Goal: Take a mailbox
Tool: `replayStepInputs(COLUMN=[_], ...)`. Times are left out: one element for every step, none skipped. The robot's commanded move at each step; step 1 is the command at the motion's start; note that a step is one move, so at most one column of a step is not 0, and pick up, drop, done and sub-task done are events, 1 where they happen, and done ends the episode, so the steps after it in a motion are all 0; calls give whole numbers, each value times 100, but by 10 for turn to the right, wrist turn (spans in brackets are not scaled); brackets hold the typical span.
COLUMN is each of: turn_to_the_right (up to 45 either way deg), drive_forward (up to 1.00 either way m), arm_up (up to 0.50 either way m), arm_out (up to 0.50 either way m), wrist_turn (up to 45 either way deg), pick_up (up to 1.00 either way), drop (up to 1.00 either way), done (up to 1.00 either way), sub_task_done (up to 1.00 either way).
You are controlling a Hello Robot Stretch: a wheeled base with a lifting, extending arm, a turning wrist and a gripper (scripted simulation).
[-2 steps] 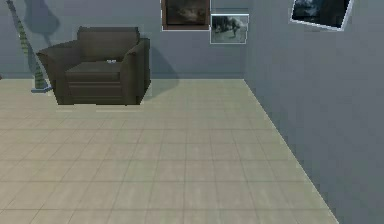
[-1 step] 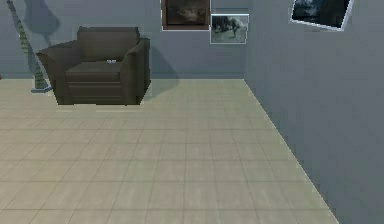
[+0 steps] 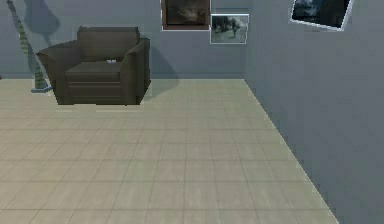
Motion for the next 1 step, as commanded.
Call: replayStepInputs(turn_to_the_right=[0], drive_forward=[0], arm_up=[0], arm_out=[0], wrist_turn=[0], pick_up=[100], drop=[0], done=[0], sub_task_done=[0])
